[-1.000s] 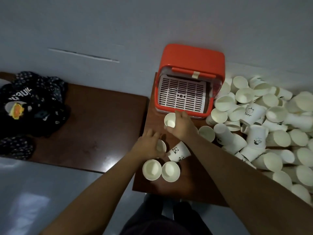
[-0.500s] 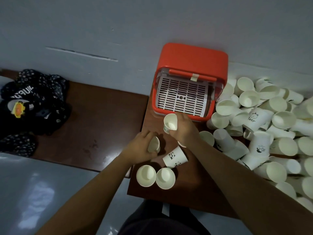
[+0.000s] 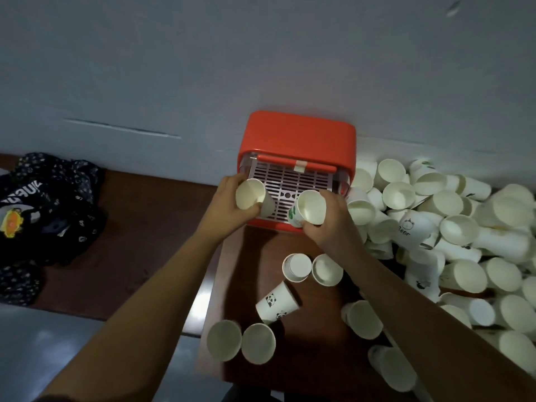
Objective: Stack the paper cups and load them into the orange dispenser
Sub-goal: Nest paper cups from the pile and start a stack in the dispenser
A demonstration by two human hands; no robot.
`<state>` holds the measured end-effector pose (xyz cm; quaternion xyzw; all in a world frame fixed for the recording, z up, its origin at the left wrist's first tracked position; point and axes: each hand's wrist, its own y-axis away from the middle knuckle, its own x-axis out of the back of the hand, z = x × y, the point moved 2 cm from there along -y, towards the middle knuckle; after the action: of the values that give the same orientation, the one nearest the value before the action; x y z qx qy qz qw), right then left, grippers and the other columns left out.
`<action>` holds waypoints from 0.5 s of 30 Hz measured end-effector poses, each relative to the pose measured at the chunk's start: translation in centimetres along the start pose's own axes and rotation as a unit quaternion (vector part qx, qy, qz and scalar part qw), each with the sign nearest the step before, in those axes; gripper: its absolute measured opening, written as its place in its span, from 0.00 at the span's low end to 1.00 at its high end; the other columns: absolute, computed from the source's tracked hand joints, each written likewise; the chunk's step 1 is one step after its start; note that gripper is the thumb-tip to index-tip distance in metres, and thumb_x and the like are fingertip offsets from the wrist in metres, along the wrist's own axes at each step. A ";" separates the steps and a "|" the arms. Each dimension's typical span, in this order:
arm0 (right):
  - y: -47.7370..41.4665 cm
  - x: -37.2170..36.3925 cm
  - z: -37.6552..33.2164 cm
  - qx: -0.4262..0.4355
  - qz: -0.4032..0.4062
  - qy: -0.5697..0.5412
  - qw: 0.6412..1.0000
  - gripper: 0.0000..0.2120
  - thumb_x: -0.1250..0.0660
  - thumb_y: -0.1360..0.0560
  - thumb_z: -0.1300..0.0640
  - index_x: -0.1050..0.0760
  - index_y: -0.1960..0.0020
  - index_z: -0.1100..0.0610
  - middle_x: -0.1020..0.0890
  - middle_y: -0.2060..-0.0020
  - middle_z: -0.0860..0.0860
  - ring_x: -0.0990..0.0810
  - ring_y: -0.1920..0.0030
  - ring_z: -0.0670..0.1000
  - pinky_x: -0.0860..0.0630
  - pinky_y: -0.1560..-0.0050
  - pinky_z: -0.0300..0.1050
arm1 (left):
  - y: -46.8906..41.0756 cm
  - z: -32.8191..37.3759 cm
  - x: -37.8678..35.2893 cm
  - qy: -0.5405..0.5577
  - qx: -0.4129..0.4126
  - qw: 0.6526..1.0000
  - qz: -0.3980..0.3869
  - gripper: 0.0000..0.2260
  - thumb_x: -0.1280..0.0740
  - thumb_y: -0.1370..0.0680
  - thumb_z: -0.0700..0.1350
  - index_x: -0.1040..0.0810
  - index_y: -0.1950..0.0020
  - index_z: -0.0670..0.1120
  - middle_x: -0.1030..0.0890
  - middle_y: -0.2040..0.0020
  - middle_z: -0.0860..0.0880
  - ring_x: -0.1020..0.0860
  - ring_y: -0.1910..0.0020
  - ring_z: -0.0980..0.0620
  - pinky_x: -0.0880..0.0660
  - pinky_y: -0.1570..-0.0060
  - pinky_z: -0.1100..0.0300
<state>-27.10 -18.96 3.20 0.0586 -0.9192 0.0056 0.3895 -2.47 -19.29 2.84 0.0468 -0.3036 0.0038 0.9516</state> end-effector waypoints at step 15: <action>-2.6 -2.6 0.7 -0.030 -0.016 0.000 0.999 0.35 0.24 0.32 0.52 0.35 0.30 0.56 0.29 0.37 0.53 0.28 0.38 0.53 0.27 0.39 0.49 | -4.4 -4.7 -5.5 -0.183 -0.009 0.982 -0.045 0.33 0.26 0.28 0.49 0.30 0.27 0.39 0.29 0.30 0.40 0.31 0.31 0.38 0.31 0.32 0.47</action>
<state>-25.56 -21.33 0.75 0.0614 -0.9177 -0.0284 0.3915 -4.08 -23.12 -4.59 0.0523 -0.4699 -0.0507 0.8797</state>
